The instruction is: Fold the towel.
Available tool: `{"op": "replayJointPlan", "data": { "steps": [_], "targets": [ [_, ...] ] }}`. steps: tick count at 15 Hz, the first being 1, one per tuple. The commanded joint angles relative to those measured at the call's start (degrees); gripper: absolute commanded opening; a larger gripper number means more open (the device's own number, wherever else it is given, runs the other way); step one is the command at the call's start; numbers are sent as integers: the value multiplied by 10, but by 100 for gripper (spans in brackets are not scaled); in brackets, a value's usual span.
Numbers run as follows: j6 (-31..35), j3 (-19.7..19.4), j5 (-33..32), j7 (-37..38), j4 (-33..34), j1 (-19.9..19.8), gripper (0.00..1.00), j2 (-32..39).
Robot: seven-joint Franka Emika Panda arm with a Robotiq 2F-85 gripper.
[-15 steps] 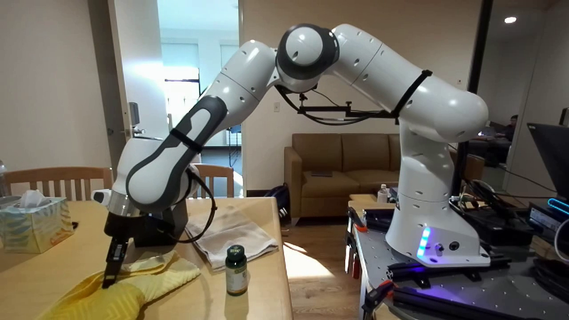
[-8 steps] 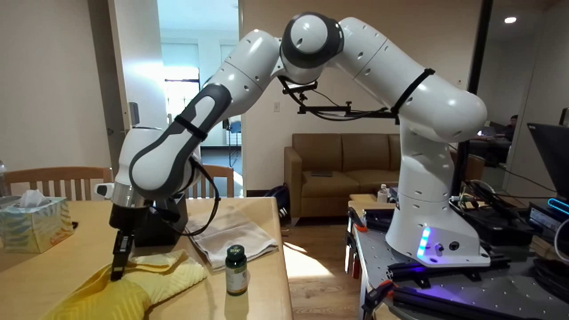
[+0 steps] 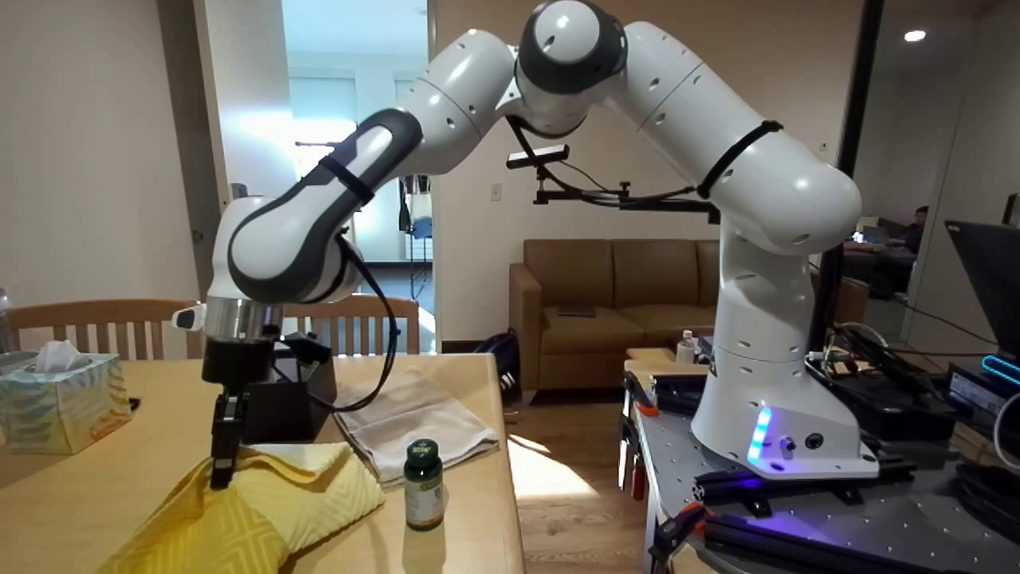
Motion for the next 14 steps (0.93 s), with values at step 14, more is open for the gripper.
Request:
{"op": "replayJointPlan", "data": {
  "steps": [14],
  "targets": [
    [-450, -35, 231, -122, 59, -27, 4, -29]
  ]
}}
